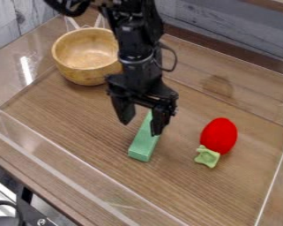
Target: Put the green block in the brown bowl
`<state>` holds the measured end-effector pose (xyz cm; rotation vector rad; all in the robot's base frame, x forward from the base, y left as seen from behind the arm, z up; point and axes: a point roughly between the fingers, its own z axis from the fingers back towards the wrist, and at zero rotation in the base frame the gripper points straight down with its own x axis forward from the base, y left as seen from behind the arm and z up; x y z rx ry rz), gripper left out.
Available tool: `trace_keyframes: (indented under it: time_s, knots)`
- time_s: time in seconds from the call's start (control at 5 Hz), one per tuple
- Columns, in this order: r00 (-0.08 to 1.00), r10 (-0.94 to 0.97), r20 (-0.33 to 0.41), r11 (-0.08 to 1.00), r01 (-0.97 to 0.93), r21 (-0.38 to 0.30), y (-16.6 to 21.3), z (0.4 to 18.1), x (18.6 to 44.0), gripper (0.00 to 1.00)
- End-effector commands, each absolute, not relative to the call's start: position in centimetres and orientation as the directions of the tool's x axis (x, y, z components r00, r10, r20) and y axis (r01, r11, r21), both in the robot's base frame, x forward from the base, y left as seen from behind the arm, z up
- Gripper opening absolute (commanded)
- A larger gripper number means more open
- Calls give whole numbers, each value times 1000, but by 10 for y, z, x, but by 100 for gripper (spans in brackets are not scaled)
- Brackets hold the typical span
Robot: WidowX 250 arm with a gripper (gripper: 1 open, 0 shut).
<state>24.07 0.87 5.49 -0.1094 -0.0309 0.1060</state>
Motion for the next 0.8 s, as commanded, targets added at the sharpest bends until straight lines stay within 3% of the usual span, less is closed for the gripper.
trace_keyframes:
  time_s: [0.0, 0.4, 0.6]
  knots:
    - [981, 183, 62, 978, -175, -116, 13, 54, 240, 100]
    - [990, 115, 84, 987, -105, -119, -13, 56, 238, 100]
    - [991, 96, 91, 989, -85, -117, -3, 52, 246, 0]
